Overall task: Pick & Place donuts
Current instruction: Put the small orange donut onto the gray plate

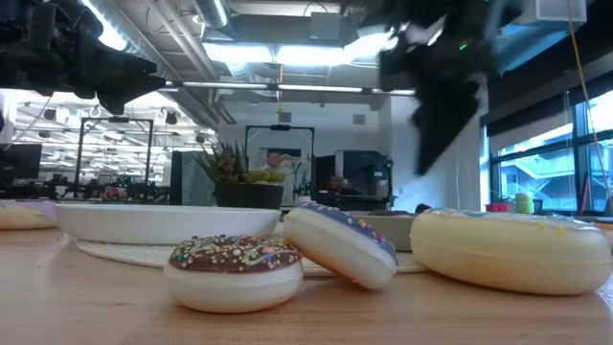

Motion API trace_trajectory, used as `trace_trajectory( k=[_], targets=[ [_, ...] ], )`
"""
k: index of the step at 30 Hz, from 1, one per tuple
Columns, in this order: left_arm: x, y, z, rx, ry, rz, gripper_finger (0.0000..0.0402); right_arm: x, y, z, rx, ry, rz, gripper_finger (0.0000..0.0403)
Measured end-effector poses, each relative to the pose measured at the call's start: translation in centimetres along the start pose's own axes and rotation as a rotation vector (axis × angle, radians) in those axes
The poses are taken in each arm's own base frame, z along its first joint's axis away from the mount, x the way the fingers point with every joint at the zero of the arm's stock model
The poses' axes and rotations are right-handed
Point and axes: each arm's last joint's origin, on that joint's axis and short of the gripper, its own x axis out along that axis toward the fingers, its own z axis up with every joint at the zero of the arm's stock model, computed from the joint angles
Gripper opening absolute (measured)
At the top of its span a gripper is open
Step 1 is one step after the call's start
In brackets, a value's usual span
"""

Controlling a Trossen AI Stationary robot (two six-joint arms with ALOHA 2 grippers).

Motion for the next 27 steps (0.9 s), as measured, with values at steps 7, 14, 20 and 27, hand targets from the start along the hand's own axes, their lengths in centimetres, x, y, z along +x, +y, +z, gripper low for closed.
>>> trace_trajectory(
  k=[7,14,20,27],
  targets=[
    [0.0,0.0,0.0,0.0,0.0,0.002,0.0192,-1.9,2.5,-5.5,0.15,0.165,-0.064,0.0169],
    [0.0,0.0,0.0,0.0,0.0,0.003,0.0189,0.1,2.4,-9.8,0.327,0.239,-0.141,0.0168],
    [0.0,0.0,0.0,0.0,-0.001,0.002,0.0187,2.0,1.8,-11.1,0.354,0.217,-0.123,0.0168],
    [0.0,0.0,0.0,-0.001,-0.001,0.002,0.0189,2.6,1.2,-11.5,0.367,0.218,-0.126,0.0152]
  ],
)
